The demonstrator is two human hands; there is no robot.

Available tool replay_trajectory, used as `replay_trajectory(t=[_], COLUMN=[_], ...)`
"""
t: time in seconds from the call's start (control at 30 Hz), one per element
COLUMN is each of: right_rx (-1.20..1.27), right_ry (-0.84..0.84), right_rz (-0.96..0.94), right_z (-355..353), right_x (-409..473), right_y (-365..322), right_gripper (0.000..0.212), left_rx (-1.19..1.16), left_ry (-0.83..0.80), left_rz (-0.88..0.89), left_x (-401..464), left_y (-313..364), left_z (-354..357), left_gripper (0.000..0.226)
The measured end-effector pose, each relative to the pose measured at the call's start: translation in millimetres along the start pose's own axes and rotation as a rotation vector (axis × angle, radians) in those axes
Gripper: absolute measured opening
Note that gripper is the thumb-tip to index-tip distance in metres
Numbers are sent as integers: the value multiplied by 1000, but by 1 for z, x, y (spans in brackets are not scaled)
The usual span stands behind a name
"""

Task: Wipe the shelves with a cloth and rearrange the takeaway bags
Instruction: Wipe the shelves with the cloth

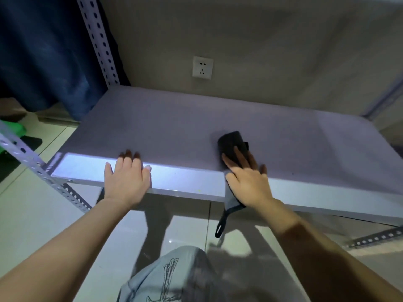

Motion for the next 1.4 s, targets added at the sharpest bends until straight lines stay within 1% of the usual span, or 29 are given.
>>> replay_trajectory(t=[0.1, 0.23, 0.37, 0.5, 0.6, 0.73, 0.83, 0.9, 0.93, 0.97, 1.03, 1.1, 1.2, 1.33, 1.4], right_rx=[0, 17, 0, 64, 24, -47, 47, 51, 52, 72, 84, 38, 68, 97, 75], right_ry=[21, 51, 65, 103, 216, 362, 505, 581, 561, 490, 294, 197, 140, 127, 127], right_rz=[110, 220, 333, 423, 489, 480, 509, 468, 437, 420, 411, 383, 408, 628, 673], right_z=[-14, -30, -43, -54, -68, -96, -120, -130, -130, -123, -98, -84, -81, -100, -103], right_x=[-4, -10, -23, -55, -92, -139, -163, -158, -146, -130, -93, -66, -43, -40, -43], right_y=[58, 118, 181, 241, 287, 339, 362, 358, 351, 344, 332, 325, 351, 423, 437], right_gripper=[52, 52, 56, 56, 57, 44, 44, 44, 45, 46, 50, 51, 50, 49, 50], left_rx=[-8, -14, -45, -47, -55, -58, -39, -41, -40, -37, -33, -45, -79, -83, -72], left_ry=[-26, -90, -166, -235, -251, -259, -221, -157, -138, -127, -109, -85, -86, -84, -59], left_rz=[91, 200, 352, 518, 556, 632, 643, 624, 622, 628, 638, 649, 666, 660, 655], left_x=[-2, -2, -7, -19, -26, -38, -43, -41, -39, -39, -39, -39, -39, -41, -41], left_y=[45, 119, 209, 301, 356, 422, 449, 452, 451, 449, 449, 452, 451, 450, 453], left_z=[0, 9, 18, 31, 40, 50, 61, 65, 66, 67, 68, 67, 66, 64, 63], left_gripper=[46, 56, 58, 58, 58, 61, 66, 72, 74, 76, 79, 80, 79, 82, 80])
Point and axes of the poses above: each hand's wrist, its own x-axis towards the middle knuckle, its own z-axis out of the palm, y = z × x, the point moved 8 cm from there along x, towards the middle knuckle, and after that the axes turned 3 degrees about z, right-handed, at the moved point
